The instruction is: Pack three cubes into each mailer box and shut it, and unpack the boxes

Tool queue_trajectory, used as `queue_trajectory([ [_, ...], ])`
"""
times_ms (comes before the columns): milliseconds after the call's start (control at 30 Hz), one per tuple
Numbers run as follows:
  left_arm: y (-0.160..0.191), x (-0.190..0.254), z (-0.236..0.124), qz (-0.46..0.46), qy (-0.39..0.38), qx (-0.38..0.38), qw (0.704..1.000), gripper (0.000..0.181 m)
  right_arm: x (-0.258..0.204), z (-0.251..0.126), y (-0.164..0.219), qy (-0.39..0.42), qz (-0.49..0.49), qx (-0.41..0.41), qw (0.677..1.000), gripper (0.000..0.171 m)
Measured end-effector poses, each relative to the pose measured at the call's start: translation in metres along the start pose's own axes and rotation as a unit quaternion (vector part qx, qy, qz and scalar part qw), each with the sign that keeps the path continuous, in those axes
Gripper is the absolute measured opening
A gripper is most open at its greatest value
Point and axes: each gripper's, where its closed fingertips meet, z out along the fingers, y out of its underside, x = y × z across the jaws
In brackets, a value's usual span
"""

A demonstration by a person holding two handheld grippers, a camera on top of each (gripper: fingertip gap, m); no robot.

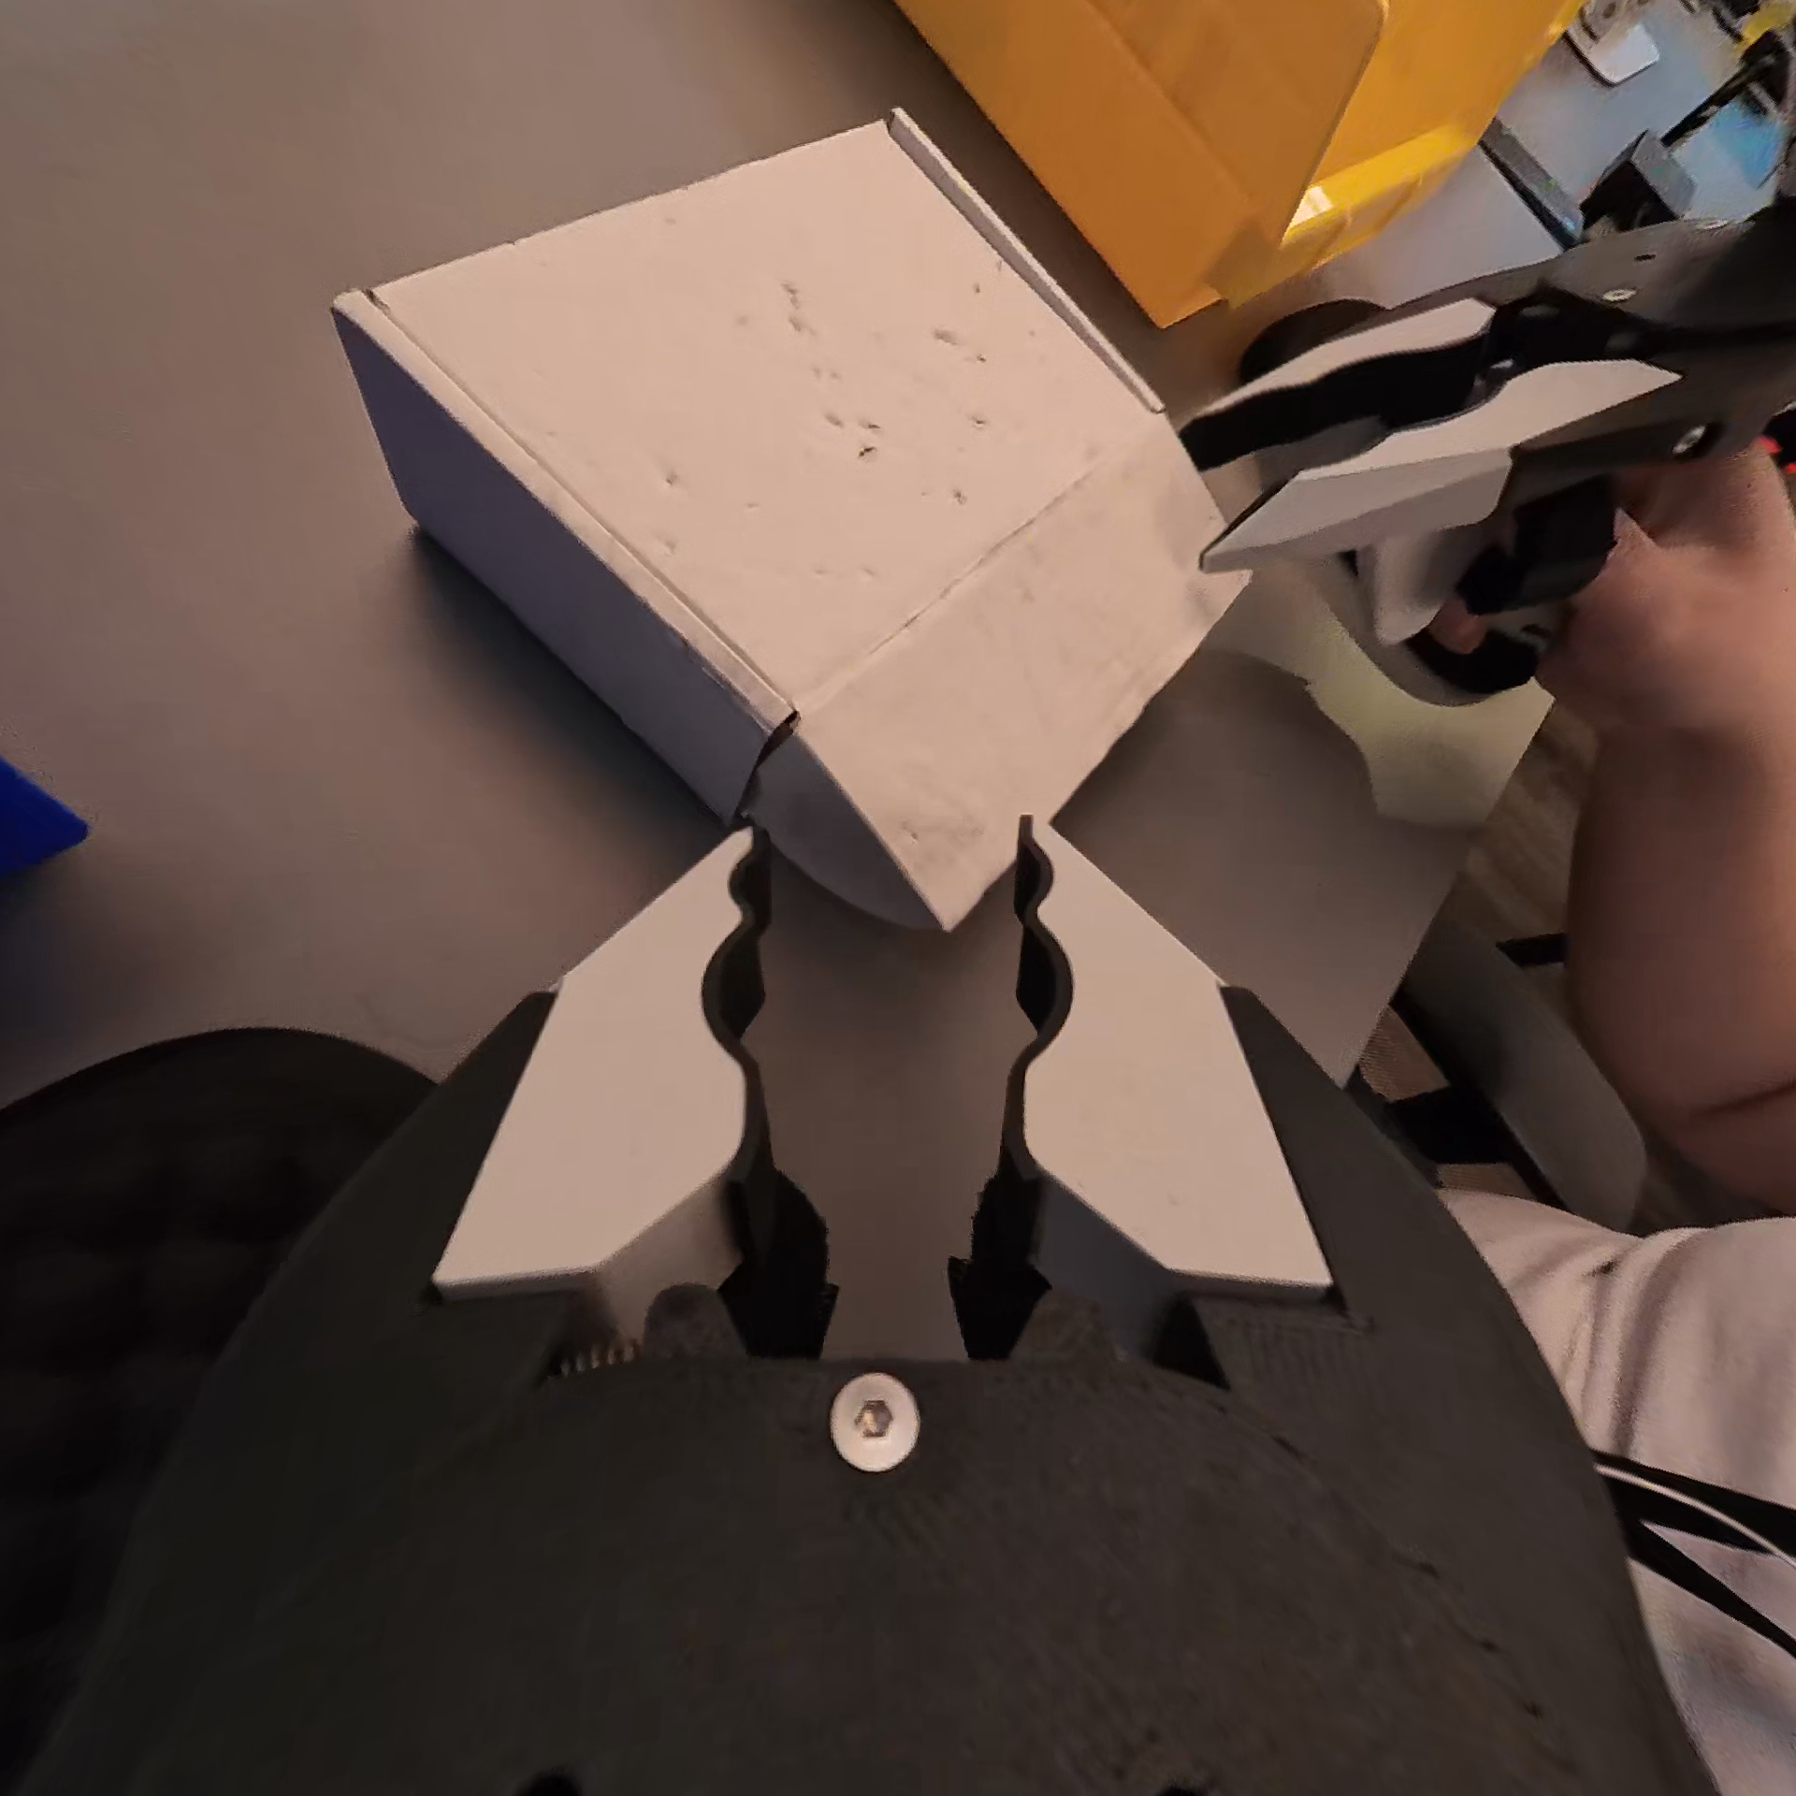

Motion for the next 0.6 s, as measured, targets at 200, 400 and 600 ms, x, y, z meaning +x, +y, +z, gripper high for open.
queue_trajectory([
  [200,-0.002,-0.003,0.013,0.025,-0.013,-0.006,1.000,0.050,-0.004,0.006,0.005,-0.005,-0.015,-0.019,1.000,0.044],
  [400,-0.004,-0.004,0.014,0.037,-0.015,-0.013,0.999,0.050,-0.004,0.006,0.006,0.004,-0.029,-0.030,0.999,0.045],
  [600,-0.002,-0.013,0.023,0.067,-0.036,-0.021,0.997,0.048,0.006,0.014,0.008,0.011,-0.061,-0.034,0.997,0.045],
])
